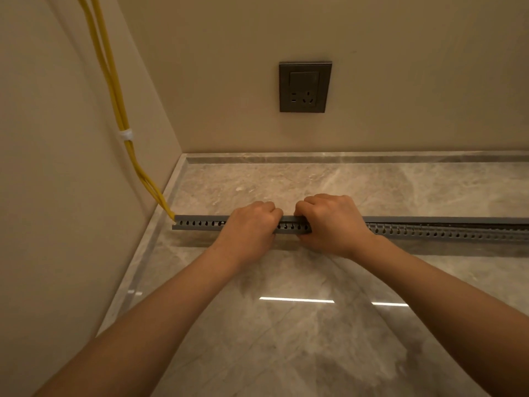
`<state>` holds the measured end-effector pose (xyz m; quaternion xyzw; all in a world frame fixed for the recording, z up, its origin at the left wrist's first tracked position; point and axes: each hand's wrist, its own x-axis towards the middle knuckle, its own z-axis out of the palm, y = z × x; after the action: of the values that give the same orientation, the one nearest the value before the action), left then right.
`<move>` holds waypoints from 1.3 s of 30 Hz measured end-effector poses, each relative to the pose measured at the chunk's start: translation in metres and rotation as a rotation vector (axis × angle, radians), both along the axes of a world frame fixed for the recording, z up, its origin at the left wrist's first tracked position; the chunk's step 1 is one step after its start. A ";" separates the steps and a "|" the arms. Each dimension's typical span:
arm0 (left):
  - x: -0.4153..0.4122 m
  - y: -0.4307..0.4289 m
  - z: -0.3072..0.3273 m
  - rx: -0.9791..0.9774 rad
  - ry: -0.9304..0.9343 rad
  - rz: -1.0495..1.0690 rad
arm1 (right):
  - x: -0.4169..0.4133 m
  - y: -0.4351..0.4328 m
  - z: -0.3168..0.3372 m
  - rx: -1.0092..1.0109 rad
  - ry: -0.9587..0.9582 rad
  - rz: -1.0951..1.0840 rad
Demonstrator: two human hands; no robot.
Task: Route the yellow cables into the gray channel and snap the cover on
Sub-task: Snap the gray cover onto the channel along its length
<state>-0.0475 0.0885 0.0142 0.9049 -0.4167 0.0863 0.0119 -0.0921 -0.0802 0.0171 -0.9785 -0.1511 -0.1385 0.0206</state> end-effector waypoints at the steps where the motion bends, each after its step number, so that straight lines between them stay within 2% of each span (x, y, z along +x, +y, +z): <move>1: -0.001 -0.002 0.002 0.016 -0.007 0.016 | 0.001 0.000 0.000 0.001 0.012 0.000; 6: -0.002 -0.006 0.007 0.176 -0.024 0.009 | 0.003 0.002 -0.001 -0.010 0.053 0.005; 10: -0.001 -0.006 0.007 0.215 -0.020 -0.018 | 0.005 0.002 -0.002 -0.014 0.088 -0.004; 17: 0.000 -0.006 0.003 0.208 -0.045 -0.031 | 0.008 0.003 0.000 -0.017 0.100 0.003; 23: 0.011 -0.002 0.007 0.124 -0.033 -0.012 | 0.003 0.001 -0.004 0.055 -0.019 0.018; 35: 0.011 0.002 -0.006 0.149 -0.085 0.028 | -0.029 -0.069 -0.011 -0.046 0.110 -0.024; 39: 0.010 -0.019 -0.008 0.065 0.007 0.023 | -0.027 -0.067 -0.013 -0.086 0.112 -0.003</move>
<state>-0.0377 0.0695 0.0060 0.9099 -0.4087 0.0696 -0.0170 -0.1193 -0.1467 0.0041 -0.9850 -0.1539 -0.0771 -0.0134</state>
